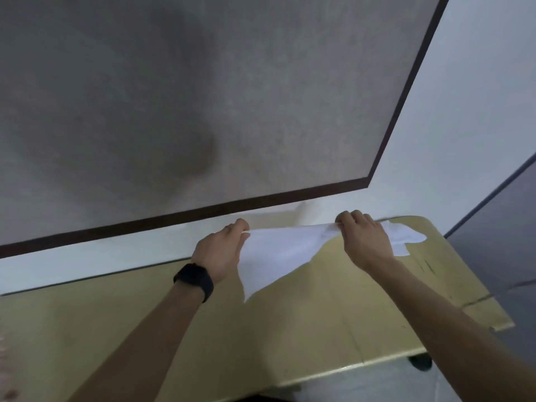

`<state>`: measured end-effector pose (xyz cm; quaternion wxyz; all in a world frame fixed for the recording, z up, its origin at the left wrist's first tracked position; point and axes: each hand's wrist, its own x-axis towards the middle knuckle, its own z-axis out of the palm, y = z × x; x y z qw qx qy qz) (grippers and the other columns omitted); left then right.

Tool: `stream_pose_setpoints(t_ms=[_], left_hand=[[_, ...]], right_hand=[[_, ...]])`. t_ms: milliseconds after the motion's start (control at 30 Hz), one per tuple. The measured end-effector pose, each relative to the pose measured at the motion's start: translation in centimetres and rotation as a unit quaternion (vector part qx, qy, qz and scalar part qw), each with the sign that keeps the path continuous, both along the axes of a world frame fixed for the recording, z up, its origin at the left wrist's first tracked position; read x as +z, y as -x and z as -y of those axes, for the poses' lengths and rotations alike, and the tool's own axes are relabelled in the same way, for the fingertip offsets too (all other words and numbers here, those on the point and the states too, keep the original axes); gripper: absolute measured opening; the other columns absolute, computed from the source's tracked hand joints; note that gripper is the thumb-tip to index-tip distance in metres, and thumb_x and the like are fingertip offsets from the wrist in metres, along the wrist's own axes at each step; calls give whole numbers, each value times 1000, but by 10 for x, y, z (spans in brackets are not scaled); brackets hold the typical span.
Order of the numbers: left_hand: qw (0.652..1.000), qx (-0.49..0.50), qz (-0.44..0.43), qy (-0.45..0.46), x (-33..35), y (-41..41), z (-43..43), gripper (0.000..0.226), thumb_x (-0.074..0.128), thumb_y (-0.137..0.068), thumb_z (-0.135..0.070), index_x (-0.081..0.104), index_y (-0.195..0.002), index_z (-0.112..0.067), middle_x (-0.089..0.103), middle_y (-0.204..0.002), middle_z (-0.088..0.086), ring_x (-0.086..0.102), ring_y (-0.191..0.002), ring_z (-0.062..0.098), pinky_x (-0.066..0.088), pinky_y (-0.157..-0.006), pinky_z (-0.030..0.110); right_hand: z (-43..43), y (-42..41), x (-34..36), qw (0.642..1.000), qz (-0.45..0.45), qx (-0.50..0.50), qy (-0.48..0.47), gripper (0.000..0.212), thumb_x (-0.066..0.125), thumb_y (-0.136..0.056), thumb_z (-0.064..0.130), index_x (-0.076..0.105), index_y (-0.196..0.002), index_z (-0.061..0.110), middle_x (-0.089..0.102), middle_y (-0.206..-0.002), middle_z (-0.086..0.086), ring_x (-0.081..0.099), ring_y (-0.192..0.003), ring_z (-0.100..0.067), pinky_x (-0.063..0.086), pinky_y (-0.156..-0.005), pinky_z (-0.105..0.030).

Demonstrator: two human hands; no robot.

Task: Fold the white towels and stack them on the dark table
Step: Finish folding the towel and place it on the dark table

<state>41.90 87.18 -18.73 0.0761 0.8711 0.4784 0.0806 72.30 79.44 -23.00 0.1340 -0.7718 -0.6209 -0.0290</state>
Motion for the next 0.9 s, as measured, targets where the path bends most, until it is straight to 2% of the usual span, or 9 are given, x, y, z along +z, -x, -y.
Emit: stream_pose_setpoints(t_ms=[133,233,333,400,467,533,600,733,900], left_hand=[[996,-29,-37,-82,11,22,9,18,51,-100,-26,61,-112,-17,62,-107,3,62,-90,27,51,-68,36],[982,-41,-112,-148,7,36,8,33,81,-69,-8,69,-99,-15,66,-97,7,63,-79,27,51,-63,33],[978,-45,-108,-172,-10,49,22,19,71,-75,-8,70,-94,-13,66,-92,8,62,-77,28,50,-66,34],[980,-73,-117,-146,-39,60,45,9,66,-79,-9,68,-88,-12,66,-86,9,61,-74,29,50,-65,36],[978,-99,-172,-69,-67,69,75,10,69,-80,-10,66,-88,-14,66,-86,8,61,-77,28,50,-66,38],[966,-110,-230,30,-91,74,103,12,52,-95,-15,62,-102,-15,64,-100,6,58,-89,27,46,-76,38],[961,-115,-240,75,-107,77,121,25,35,-104,-20,57,-115,-15,60,-113,6,54,-99,26,43,-82,37],[975,-58,-177,120,-99,75,116,32,27,-106,-25,50,-125,-16,56,-123,5,53,-110,25,43,-90,35],[990,41,-43,124,-65,73,72,34,28,-107,-30,56,-117,-15,61,-110,5,56,-98,26,42,-81,36]], right_hand=[[10,16,27,999,-10,-34,-22,20,52,-91,7,57,-109,15,60,-95,-4,52,-86,-29,34,-68,-36],[14,24,34,998,0,-2,-55,18,61,-89,6,64,-105,13,64,-94,-6,55,-85,-32,44,-67,-37],[29,33,16,998,5,53,-47,8,63,-91,12,67,-97,12,66,-91,-5,56,-85,-31,48,-68,-38],[49,38,-5,995,-10,80,58,14,56,-94,22,67,-100,16,64,-96,-4,57,-93,-29,48,-74,-39],[71,42,-23,968,-38,85,235,21,50,-94,30,66,-106,23,63,-106,-2,57,-102,-26,50,-81,-39],[87,48,-32,923,-53,85,371,24,50,-92,33,69,-106,28,65,-112,1,59,-106,-23,51,-85,-36],[98,52,-39,896,-68,92,429,24,51,-90,31,71,-103,26,68,-114,1,60,-108,-23,50,-87,-33],[93,49,-40,917,-134,55,373,20,52,-92,30,68,-102,23,69,-112,-1,59,-105,-24,45,-79,-29],[62,45,-18,947,-230,18,225,15,54,-95,30,64,-102,21,68,-101,-1,63,-92,-22,52,-77,-33]])
